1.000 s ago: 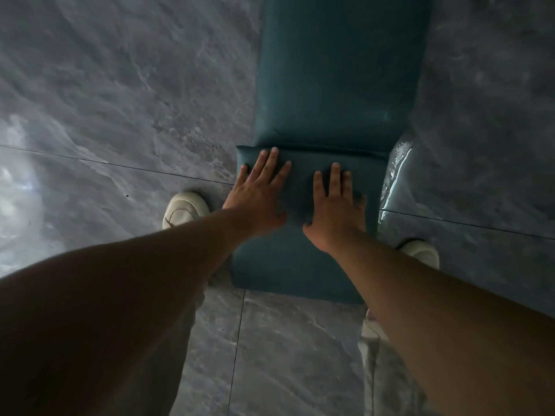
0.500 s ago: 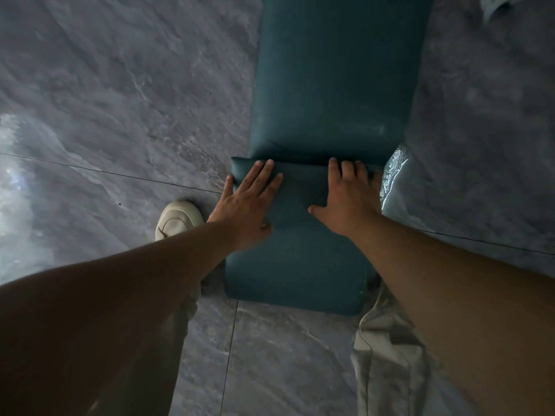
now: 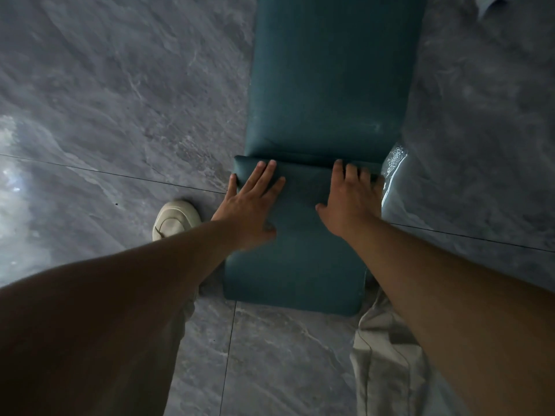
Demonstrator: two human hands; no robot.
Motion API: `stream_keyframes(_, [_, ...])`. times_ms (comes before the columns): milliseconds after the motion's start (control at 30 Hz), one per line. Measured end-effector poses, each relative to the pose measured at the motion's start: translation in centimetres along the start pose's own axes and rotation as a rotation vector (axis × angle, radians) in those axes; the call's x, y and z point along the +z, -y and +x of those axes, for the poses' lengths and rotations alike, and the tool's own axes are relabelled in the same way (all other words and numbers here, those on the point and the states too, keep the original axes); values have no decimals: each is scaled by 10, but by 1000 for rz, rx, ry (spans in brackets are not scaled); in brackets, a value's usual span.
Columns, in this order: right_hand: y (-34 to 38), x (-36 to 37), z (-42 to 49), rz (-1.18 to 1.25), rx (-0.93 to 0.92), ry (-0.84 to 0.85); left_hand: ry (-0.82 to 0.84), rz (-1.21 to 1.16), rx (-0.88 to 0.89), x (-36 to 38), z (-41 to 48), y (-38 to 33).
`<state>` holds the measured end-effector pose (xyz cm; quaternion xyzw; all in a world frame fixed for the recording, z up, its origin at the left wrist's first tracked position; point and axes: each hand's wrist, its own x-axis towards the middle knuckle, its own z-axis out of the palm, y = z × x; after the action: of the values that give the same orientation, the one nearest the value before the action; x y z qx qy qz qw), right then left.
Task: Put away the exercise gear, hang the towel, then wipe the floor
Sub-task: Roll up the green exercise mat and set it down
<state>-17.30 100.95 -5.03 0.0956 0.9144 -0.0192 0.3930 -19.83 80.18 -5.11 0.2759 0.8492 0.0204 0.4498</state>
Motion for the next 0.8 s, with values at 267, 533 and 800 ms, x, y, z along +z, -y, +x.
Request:
stream_keyframes(267, [35,23,-70,90,-193,-167,-262,52,56,31,-56,-25])
stream_keyframes(533, [44,77,-124,26,-168,142,-13,128,138,108,-119,-47])
stream_keyframes(800, [55,104,-86,158,-153,181,136,292,24,141,-76,-42])
